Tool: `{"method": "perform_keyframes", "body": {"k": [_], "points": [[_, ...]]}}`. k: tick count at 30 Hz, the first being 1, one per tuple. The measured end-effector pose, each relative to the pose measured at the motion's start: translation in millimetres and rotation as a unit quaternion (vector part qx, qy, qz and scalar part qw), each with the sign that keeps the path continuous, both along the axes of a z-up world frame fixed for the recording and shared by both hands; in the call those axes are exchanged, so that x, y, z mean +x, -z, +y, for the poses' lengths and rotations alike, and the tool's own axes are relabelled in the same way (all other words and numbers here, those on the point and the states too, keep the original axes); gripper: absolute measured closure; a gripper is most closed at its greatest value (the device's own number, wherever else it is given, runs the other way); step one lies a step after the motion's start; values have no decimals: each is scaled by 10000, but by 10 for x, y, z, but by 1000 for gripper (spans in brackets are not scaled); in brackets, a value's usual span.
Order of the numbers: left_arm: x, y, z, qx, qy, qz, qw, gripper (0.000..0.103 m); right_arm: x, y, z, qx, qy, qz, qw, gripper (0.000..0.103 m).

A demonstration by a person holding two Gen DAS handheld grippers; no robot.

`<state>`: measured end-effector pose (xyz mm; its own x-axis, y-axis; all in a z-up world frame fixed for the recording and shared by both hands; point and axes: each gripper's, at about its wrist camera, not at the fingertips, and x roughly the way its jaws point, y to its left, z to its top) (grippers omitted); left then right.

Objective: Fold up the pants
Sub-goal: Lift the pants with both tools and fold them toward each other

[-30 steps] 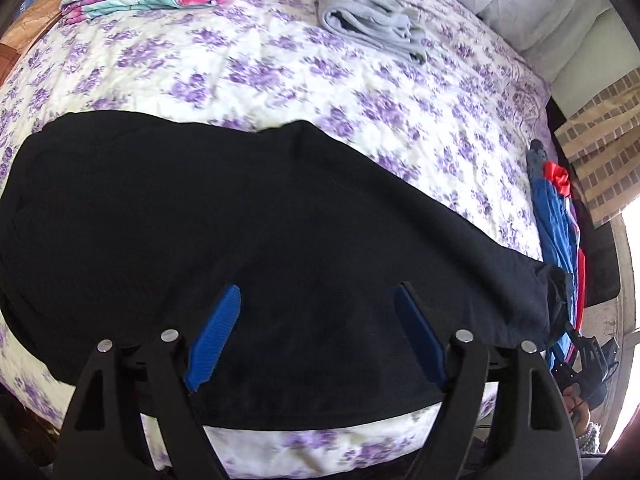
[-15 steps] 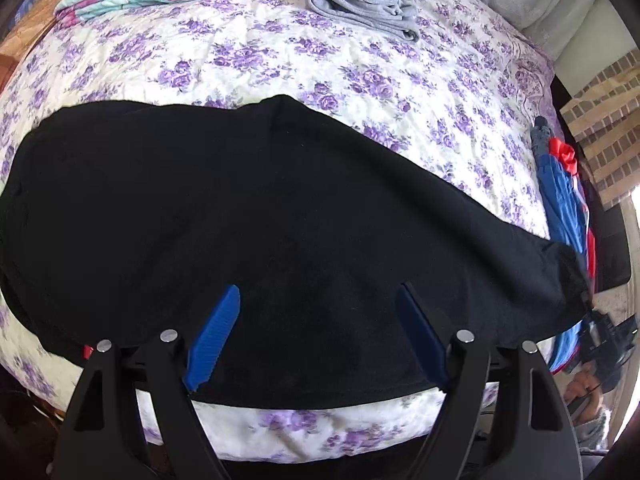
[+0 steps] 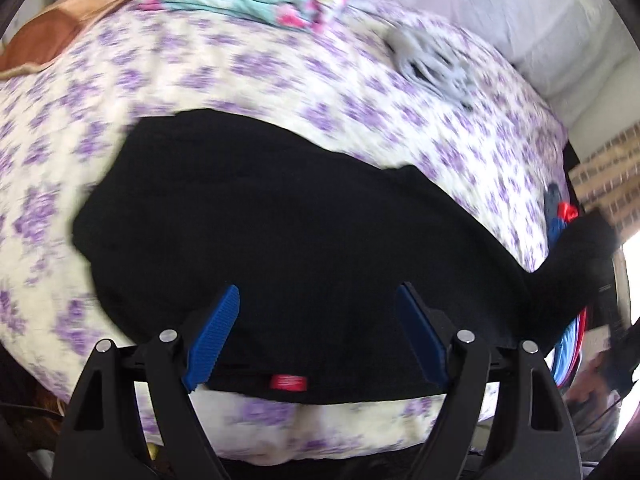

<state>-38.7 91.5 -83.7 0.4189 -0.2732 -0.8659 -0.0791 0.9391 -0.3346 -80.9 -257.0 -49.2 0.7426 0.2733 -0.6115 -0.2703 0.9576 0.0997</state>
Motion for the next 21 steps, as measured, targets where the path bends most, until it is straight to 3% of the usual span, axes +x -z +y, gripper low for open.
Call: {"method": "perform_keyframes", "body": {"k": [3,5,12,14,16,17,19,21], "points": [[-92,11,333,-28,-276,3,9996,24,30,527,574,-757,-861,566,9918,91],[-157,23,516,-82,-500,3,9987,24,-101,676,748,-1162,-1132,632,9847,91],[-303,152,896,-418,-1163,71,9923,23,-36,306,893,-1206,-1306,263,9837,91],[-315,175,940,-456,-1265,87,9909,23,-27,447,1089,-1406,-1696,511,9741,91],[-319,200,960,-514,-1336,126,9896,23,-32,685,1259,-1848,-2110,953,9551,89],[-321,210,963,-529,-1355,140,9893,23,-99,734,1304,-2057,-2270,908,9476,82],[-336,212,954,-512,-1361,143,9893,23,-185,632,1279,-1962,-2440,784,9465,73],[-338,217,937,-492,-1360,144,9894,22,-211,438,1147,-1471,-2475,797,9543,73]]}}
